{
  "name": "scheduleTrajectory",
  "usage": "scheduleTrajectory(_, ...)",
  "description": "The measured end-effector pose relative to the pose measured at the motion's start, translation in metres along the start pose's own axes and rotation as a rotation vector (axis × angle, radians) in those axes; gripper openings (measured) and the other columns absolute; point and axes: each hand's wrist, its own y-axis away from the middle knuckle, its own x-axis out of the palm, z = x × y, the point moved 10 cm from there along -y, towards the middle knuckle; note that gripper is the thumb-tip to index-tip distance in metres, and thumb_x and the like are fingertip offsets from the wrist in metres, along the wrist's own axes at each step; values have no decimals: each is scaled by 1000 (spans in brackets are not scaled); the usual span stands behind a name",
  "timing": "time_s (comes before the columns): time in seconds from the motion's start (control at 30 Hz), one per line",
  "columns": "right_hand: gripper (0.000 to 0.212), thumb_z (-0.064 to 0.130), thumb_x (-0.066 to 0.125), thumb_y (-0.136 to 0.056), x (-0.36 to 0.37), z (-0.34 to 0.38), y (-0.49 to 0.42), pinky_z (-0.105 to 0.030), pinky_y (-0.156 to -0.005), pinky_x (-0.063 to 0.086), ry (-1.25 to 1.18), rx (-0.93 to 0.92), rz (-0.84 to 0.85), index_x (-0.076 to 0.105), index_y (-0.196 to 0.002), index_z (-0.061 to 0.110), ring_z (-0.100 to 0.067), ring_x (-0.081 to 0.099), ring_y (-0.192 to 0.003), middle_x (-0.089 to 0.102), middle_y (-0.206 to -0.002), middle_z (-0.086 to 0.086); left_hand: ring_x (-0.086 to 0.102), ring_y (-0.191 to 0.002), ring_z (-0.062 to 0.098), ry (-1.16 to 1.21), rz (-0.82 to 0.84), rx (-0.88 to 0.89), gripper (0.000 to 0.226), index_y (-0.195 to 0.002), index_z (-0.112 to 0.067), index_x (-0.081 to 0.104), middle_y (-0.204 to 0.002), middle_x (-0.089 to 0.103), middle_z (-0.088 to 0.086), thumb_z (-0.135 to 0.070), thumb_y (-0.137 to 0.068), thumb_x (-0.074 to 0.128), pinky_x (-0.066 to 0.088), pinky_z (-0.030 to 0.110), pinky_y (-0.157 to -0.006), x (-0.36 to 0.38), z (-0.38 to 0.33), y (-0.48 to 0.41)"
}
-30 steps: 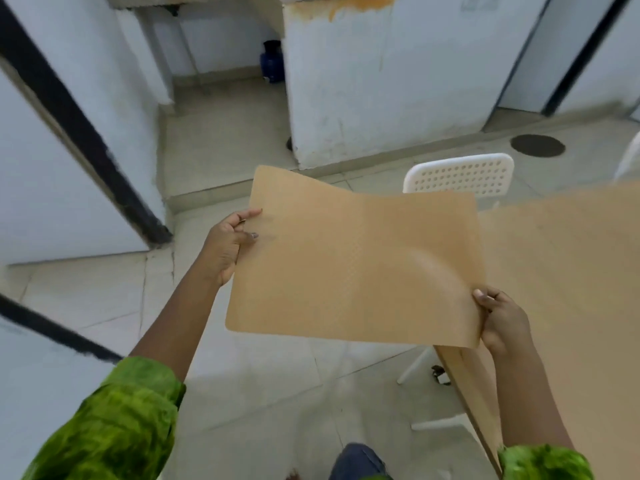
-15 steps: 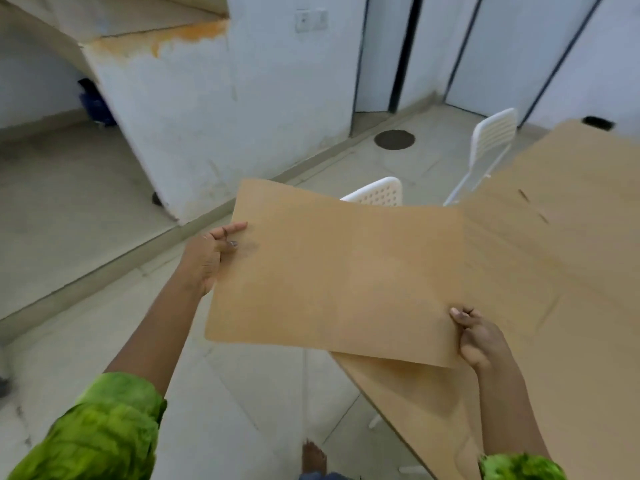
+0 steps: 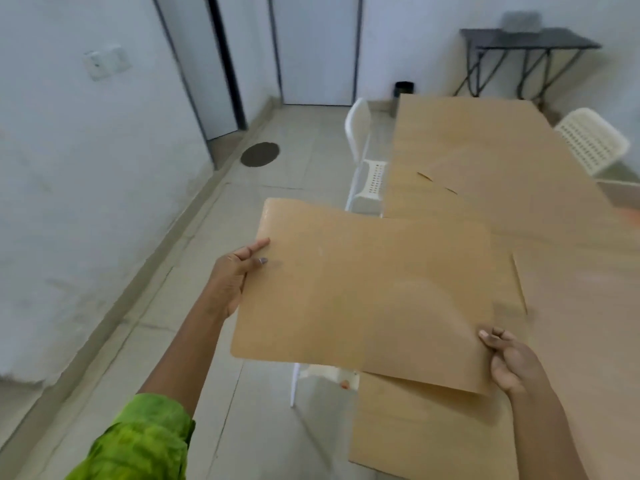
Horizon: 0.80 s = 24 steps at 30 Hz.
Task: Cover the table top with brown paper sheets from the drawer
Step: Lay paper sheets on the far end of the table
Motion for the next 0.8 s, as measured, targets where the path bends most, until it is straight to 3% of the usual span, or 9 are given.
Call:
scheduleTrajectory(0.1, 25, -9, 43, -89, -6, -8, 26, -9, -53, 52, -70, -57, -91, 51, -77, 11, 0, 64, -48, 67, -50, 6, 70, -72, 9, -77, 145, -5, 38, -116, -14, 63, -92, 74, -6, 6, -85, 52, 59, 23, -66, 17, -18, -38)
scheduleTrajectory(0.2, 27, -10, 42, -90, -14, -15, 49, -7, -53, 52, -179, -94, -215, 49, -75, 12, 2, 63, -48, 66, -48, 9, 70, -77, 10, -128, 273, -14, 41, -116, -15, 63, -103, 68, -2, 8, -85, 51, 59, 23, -66, 43, -28, -69)
scheduleTrajectory(0.33, 27, -10, 40, -90, -19, -26, 83, -6, -45, 47, -282, -133, -329, 48, -73, 10, 4, 61, -44, 64, -45, 8, 68, -79, 9, -216, 425, -18, 47, -121, -12, 60, -102, 66, -4, 12, -83, 46, 58, 20, -68, 91, -30, -98)
scheduleTrajectory(0.4, 28, -10, 39, -91, -22, -27, 97, -6, -42, 45, -351, -145, -400, 47, -72, 9, 0, 62, -48, 65, -55, -3, 69, -72, 4, -249, 479, -28, 49, -121, -11, 60, -102, 66, -2, 15, -83, 44, 57, 18, -63, 114, -28, -112)
scheduleTrajectory(0.47, 28, -9, 39, -92, -25, -36, 107, -7, -45, 46, -360, -120, -461, 46, -72, 9, -9, 59, -64, 55, -73, -6, 68, -74, 7, -292, 525, -26, 50, -122, -11, 60, -108, 66, 2, 15, -82, 43, 57, 18, -64, 135, -25, -125)
scheduleTrajectory(0.53, 27, -8, 39, -93, -25, -45, 115, -13, -58, 46, -403, -118, -503, 46, -73, 9, -10, 50, -72, 51, -79, -5, 64, -81, 10, -346, 583, -10, 51, -123, -11, 59, -115, 64, 5, 15, -82, 44, 57, 18, -69, 159, -24, -136)
scheduleTrajectory(0.63, 26, -8, 39, -92, -26, -60, 128, -26, -78, 41, -469, -131, -575, 47, -74, 8, -13, 49, -74, 52, -82, -6, 66, -73, -2, -424, 649, 14, 52, -123, -12, 58, -104, 63, -5, 17, -82, 44, 54, 11, -61, 191, -22, -150)
scheduleTrajectory(0.8, 22, -7, 43, -91, -23, -99, 140, -30, -72, 43, -582, -125, -729, 51, -76, 7, -18, 52, -77, 61, -76, -8, 65, -64, -9, -519, 834, 33, 53, -122, -16, 56, -91, 61, -12, 18, -83, 44, 53, 12, -58, 247, -10, -172)
